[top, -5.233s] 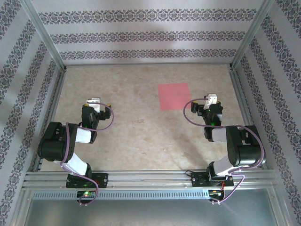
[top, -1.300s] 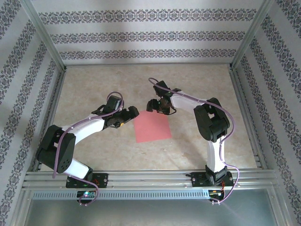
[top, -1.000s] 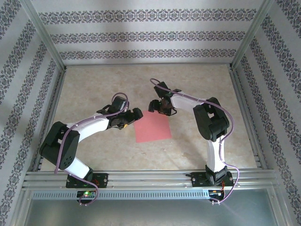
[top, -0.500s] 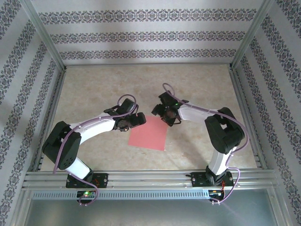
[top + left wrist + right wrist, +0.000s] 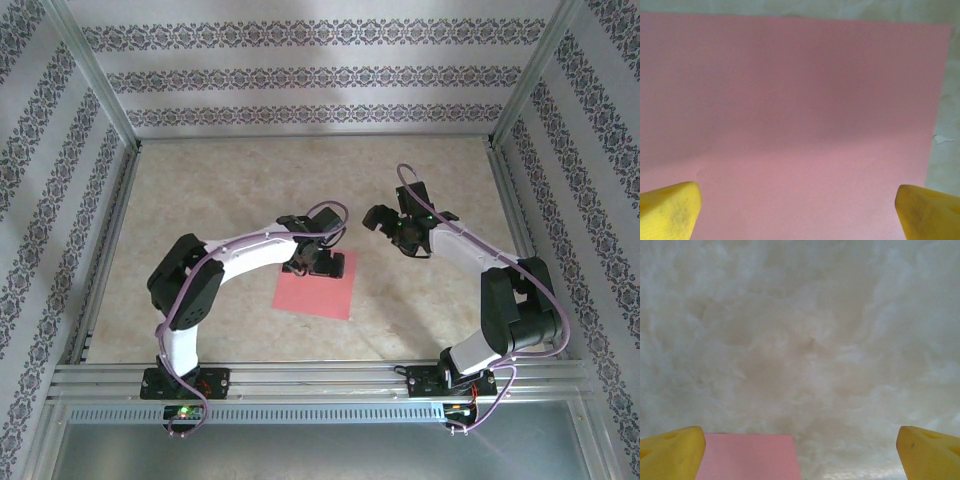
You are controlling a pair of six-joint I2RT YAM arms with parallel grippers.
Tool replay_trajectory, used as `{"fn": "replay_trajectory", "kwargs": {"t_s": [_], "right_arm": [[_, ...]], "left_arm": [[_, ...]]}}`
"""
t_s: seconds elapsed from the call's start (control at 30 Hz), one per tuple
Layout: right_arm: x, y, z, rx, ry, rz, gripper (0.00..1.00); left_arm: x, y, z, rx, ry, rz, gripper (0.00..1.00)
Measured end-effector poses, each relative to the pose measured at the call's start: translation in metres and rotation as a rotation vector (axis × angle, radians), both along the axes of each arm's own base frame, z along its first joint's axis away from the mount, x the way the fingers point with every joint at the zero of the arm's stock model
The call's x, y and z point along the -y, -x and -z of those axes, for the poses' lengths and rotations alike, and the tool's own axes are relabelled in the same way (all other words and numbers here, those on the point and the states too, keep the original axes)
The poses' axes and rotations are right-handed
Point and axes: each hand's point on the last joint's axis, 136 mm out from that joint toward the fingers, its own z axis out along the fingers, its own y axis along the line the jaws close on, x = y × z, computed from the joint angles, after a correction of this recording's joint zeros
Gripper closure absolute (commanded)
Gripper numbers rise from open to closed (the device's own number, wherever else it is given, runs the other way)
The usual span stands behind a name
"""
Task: Fold a paper plane with a square sheet of paper (pick it up from the middle)
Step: First fold the square sheet of paper in half at the center of the table.
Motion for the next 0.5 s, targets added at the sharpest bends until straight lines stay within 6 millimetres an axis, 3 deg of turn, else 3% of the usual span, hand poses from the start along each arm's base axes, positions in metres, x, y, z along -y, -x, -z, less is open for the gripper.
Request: {"fn": "replay_trajectory", "kwargs": {"t_s": [0.23, 0.5], "right_arm": [[0.025, 0.002, 0.01, -0.027, 0.015, 0.039, 0.02], [0.021, 0.0, 0.007, -0.018, -0.021, 0.025, 0.02]], "left_arm": [[0.001, -0.001, 0.019, -0.07, -0.085, 0.028, 0.15], [0.001, -0.001, 0.028, -0.11, -0.123, 0.032, 0.16]]}}
